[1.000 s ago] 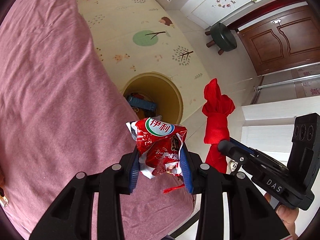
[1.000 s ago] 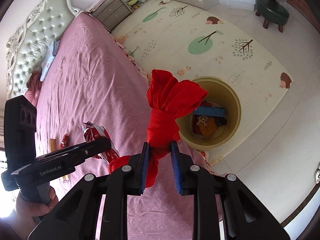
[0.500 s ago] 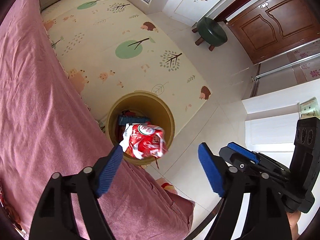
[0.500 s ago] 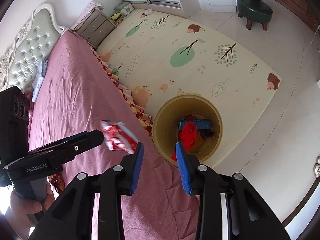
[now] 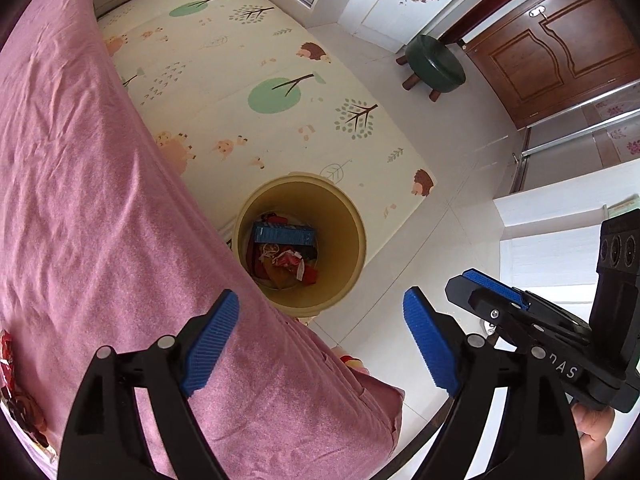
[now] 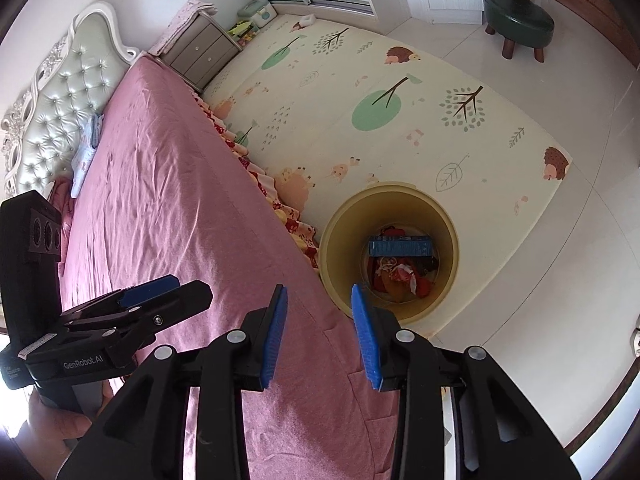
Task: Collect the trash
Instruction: 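Move both tools back to the remaining items on the bed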
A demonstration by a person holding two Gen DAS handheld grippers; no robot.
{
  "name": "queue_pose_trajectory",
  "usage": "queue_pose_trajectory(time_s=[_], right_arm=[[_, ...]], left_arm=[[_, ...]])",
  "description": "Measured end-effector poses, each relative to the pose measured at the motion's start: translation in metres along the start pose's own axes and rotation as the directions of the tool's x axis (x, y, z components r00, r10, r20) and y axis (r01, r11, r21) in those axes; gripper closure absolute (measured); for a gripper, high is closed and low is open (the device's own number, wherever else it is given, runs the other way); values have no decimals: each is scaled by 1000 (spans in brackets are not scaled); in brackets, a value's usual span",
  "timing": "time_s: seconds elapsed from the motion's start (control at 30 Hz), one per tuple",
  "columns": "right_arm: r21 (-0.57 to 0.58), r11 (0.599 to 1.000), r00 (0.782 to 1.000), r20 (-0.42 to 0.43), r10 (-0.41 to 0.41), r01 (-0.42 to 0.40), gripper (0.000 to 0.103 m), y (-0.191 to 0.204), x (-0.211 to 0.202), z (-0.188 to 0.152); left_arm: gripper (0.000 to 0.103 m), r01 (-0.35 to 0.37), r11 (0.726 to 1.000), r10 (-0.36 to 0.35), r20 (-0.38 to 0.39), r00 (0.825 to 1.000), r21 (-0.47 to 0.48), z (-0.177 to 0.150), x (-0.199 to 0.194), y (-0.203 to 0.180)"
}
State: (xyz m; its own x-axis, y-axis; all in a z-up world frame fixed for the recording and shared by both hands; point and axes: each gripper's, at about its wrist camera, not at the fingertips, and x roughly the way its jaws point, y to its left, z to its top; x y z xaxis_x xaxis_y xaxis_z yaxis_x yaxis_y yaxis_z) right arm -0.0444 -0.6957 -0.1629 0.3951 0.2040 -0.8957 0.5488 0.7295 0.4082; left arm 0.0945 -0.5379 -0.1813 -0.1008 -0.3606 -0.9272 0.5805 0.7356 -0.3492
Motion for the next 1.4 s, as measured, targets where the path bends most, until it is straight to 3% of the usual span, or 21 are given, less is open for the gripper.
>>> queue_pose_trajectory(time_s=[0.27, 0.43, 0.93, 1.23, 1.4], right_arm=[[-113, 992, 997, -54, 49, -55, 70, 67, 15, -18], [-206, 973, 991, -106, 80, -100, 70, 120, 29, -42], [-438, 873, 960, -262, 103, -213, 70, 272, 74, -135], [-498, 831, 945, -314, 91, -246, 70, 338, 101, -177], [-515, 819, 939, -333, 80, -253, 70, 365, 118, -192]], left_arm=[[19, -28, 990, 37, 64, 997, -136, -40, -42, 59], [19, -52, 969, 76, 91, 993, -240, -79, -68, 108], [19, -69, 833, 181, 152, 972, -549, -206, -138, 242], [19, -54, 742, 215, 160, 963, -668, -269, -162, 310], [19, -46, 711, 221, 161, 962, -702, -290, -167, 341]])
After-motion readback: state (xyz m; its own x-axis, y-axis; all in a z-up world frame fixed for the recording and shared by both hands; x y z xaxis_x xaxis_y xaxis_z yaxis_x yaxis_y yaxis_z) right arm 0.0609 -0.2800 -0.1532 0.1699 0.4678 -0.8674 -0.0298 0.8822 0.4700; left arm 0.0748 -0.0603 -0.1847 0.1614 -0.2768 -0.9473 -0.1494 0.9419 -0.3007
